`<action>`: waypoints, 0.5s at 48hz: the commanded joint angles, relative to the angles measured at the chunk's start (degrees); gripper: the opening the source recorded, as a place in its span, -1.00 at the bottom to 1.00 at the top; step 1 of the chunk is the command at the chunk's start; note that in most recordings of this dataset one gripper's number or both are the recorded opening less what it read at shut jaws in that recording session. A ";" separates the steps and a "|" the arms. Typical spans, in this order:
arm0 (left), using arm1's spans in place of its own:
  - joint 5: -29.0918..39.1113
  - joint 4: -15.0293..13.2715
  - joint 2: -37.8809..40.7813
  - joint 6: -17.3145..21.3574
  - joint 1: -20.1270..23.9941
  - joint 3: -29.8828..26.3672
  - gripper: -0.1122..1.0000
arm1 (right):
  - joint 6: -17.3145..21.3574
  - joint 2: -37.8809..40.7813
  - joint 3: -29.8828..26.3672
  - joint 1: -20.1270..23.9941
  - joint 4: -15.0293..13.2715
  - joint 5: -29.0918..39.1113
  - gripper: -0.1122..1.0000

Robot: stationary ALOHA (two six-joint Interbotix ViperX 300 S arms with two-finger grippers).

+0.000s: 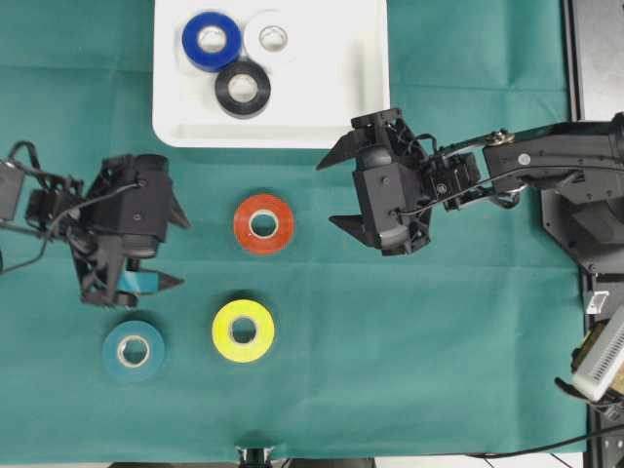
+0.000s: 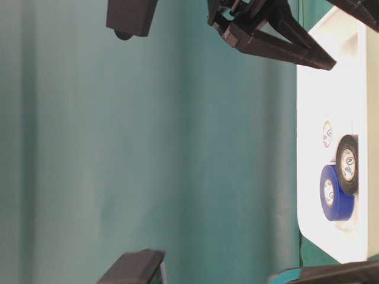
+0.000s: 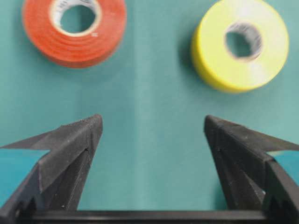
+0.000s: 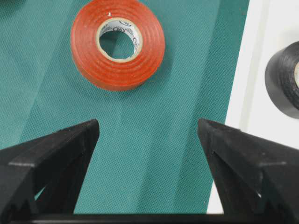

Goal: Put the tape alternately from left to right into the white case.
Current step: 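Move the left gripper down over the yellow tape roll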

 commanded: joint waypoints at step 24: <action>4.04 -0.18 7.47 -24.35 -3.87 -10.46 1.00 | 0.09 -0.70 -0.35 0.18 0.09 -0.44 0.64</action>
